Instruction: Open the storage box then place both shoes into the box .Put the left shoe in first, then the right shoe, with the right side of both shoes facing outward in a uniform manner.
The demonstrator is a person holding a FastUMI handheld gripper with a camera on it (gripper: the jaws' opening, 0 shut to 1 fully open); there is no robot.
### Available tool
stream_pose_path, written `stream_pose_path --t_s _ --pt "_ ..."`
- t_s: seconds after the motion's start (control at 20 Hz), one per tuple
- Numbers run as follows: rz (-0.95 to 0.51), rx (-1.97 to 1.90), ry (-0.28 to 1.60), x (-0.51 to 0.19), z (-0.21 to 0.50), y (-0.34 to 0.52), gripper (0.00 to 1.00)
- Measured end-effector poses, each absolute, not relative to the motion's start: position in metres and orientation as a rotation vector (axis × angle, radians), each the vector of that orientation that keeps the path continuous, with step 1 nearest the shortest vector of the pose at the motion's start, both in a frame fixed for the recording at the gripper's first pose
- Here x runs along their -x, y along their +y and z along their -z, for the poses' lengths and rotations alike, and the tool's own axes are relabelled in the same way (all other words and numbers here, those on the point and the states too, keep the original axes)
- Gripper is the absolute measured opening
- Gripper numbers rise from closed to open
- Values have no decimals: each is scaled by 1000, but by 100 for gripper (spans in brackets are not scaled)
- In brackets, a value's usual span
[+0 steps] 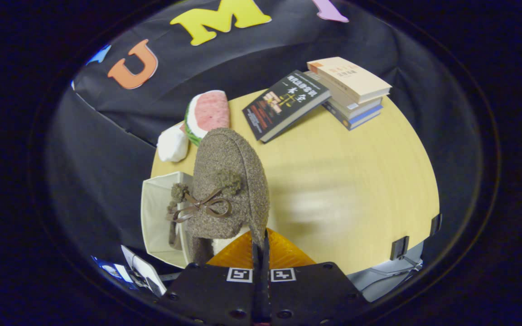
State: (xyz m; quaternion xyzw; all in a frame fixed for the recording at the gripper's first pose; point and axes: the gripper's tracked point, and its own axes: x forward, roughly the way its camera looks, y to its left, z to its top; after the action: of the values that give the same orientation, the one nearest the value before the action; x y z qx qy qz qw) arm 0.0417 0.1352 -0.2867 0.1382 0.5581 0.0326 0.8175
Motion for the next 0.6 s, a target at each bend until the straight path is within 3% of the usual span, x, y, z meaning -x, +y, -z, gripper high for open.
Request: stream_pose_path --t_s 0.4,0.6 --pt "-192 -240 1276 -39 283 299 0" --pt "-123 -210 1317 -44 326 337 0"
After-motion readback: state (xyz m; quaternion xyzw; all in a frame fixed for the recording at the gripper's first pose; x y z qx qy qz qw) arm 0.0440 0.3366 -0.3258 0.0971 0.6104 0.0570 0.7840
